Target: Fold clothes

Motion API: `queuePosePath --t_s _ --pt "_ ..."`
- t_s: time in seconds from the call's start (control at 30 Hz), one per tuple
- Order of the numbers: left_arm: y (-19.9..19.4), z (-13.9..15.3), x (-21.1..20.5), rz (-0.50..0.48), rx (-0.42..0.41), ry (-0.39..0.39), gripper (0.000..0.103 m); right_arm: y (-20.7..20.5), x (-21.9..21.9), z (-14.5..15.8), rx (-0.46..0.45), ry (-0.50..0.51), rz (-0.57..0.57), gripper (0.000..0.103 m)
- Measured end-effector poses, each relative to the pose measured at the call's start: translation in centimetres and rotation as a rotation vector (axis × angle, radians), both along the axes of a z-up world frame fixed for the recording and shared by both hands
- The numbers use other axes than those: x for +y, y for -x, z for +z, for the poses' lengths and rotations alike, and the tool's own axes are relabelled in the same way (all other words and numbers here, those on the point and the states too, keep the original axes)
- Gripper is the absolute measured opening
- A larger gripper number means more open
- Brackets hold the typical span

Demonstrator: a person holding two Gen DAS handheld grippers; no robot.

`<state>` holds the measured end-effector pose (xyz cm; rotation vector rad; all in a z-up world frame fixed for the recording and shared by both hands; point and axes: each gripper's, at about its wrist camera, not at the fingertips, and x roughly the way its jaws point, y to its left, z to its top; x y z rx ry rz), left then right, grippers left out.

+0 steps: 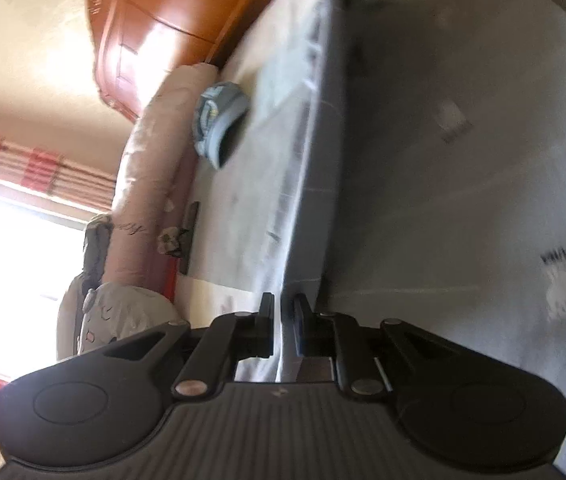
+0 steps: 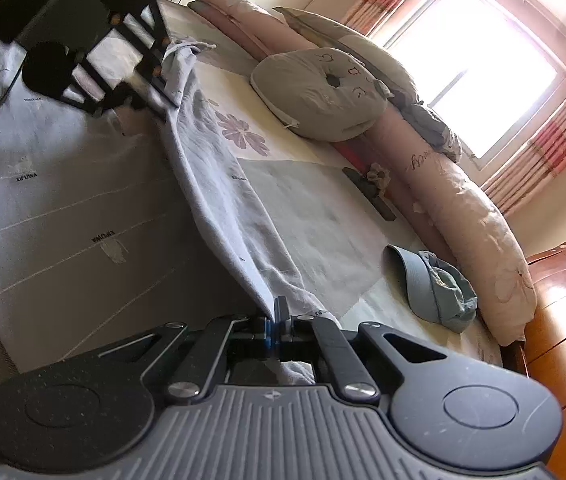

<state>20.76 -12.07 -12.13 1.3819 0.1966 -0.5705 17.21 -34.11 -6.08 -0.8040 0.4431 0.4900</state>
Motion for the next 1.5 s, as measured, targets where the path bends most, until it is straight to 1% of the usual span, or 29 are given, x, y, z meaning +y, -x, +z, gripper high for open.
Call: queuePosePath --t_s 0.1,0.2,0.27,0.33,0.43,0.47,0.53,0.63,0.67,0.73,0.87,0.93,1.0,1.1,1.13,1.17,1.2,1.23,1.27,1.33,1.4,1.47,1.5 --pt "-0.5 -1.0 0.2 0.004 -0.017 -0.022 0.014 0.4 0.0 -0.4 0.023 0.0 0.003 0.002" --pt "-1.3 -1.8 0.6 0.015 -0.031 -0.049 0.017 0.8 -0.1 -1.1 0.047 0.005 0.003 0.002" --pt "-1.9 -2.1 1.0 0.016 -0.049 -0.07 0.031 1.1 -0.2 -1.7 0.06 0.009 -0.004 0.002" --pt "-2.3 -2.3 1.4 0.017 -0.054 -0.074 0.034 1.3 -0.4 -2.2 0.074 0.007 -0.012 0.002" --pt "-2.5 -2.1 1.7 0.015 -0.041 -0.064 0.038 1.6 -0.6 -2.8 0.092 0.001 -0.02 0.003" --pt "-2.5 -2.0 1.8 0.014 -0.037 -0.061 0.04 1.7 -0.7 -3.0 0.097 0.0 -0.023 0.005" --pt "-2.7 -1.9 2.0 0.013 -0.028 -0.054 0.039 1.7 -0.7 -3.5 0.107 0.002 -0.027 0.006" --pt "-2.8 -2.3 1.6 -0.001 -0.041 -0.075 0.038 1.6 -0.6 -4.1 0.103 0.006 -0.031 0.007" --pt "-2.8 -2.3 1.3 -0.007 -0.045 -0.076 0.038 1.5 -0.5 -4.2 0.1 0.005 -0.033 0.01" --pt "-2.9 -2.3 1.0 -0.007 -0.038 -0.068 0.038 1.5 -0.3 -4.2 0.092 -0.002 -0.036 0.013" --pt "-3.1 -2.2 0.6 -0.01 -0.03 -0.062 0.038 1.1 0.2 -4.2 0.07 -0.013 -0.039 0.026" --pt "-3.2 -2.1 1.0 -0.006 -0.018 -0.063 0.038 1.1 0.2 -4.2 0.064 -0.004 -0.039 0.028" --pt "-3.6 -2.0 1.7 0.017 -0.012 -0.066 0.039 1.1 0.3 -4.3 0.057 0.005 -0.039 0.029" --pt "-4.4 -1.8 2.8 0.067 -0.005 -0.065 0.04 1.1 0.4 -4.3 0.048 0.02 -0.038 0.038" --pt "-4.5 -1.8 3.0 0.078 0.001 -0.059 0.039 1.0 0.5 -4.4 0.044 0.028 -0.038 0.043" --pt "-4.5 -1.9 2.9 0.082 0.009 -0.059 0.032 0.9 0.7 -4.4 0.041 0.037 -0.038 0.046" --pt "-4.5 -2.2 2.7 0.083 0.018 -0.066 0.029 0.9 0.9 -4.4 0.037 0.045 -0.038 0.047" --pt "-4.3 -2.5 2.5 0.08 0.025 -0.078 0.017 0.8 1.0 -4.5 0.033 0.054 -0.038 0.047" --pt "-4.1 -3.0 2.2 0.074 0.031 -0.096 0.001 0.7 1.2 -4.5 0.029 0.062 -0.037 0.047" --pt "-3.6 -3.8 1.8 0.057 0.016 -0.132 0.0 0.5 1.5 -4.6 0.021 0.08 -0.037 0.046" --pt "-3.6 -3.5 2.0 0.065 0.013 -0.107 0.0 0.6 1.9 -4.7 0.01 0.105 -0.025 0.044" --pt "-3.8 -2.7 2.3 0.082 0.028 -0.063 0.0 0.8 2.1 -4.7 0.026 0.115 -0.008 0.027" --pt "-3.7 -2.3 2.3 0.083 0.023 -0.057 0.0 0.8 2.2 -4.7 0.033 0.119 0.001 0.021"
